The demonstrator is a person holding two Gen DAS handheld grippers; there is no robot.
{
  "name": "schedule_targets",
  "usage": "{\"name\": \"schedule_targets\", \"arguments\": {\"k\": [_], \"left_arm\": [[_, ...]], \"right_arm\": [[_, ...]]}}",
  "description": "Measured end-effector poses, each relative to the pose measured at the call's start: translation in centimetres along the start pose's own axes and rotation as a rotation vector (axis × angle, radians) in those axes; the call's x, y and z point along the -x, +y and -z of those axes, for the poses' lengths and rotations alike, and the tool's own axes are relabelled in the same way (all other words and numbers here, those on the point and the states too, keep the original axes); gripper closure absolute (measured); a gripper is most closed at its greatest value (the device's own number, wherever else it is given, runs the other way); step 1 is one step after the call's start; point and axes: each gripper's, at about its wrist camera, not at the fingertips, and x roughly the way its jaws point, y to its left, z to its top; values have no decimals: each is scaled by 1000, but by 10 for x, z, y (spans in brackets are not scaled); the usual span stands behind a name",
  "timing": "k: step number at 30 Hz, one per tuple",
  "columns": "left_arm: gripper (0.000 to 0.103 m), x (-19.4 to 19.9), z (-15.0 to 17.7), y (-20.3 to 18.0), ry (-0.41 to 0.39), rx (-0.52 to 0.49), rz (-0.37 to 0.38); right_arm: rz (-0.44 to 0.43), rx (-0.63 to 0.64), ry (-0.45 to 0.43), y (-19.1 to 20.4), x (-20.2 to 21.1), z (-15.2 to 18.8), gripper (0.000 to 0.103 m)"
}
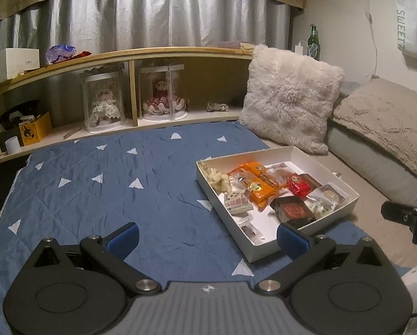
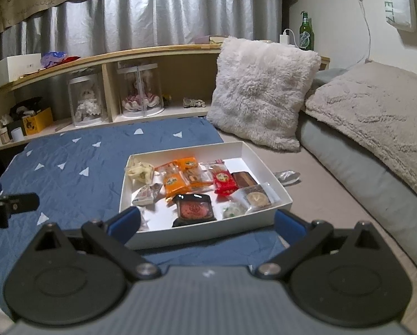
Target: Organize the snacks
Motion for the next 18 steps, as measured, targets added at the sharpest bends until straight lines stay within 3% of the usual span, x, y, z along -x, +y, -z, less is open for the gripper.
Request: {"name": "schedule_targets", "arguments": {"k": [18], "left_arm": [[0,1,0,2,-3,7,4]], "right_arm": [[-12,10,-3,1,-3,3,1]]}}
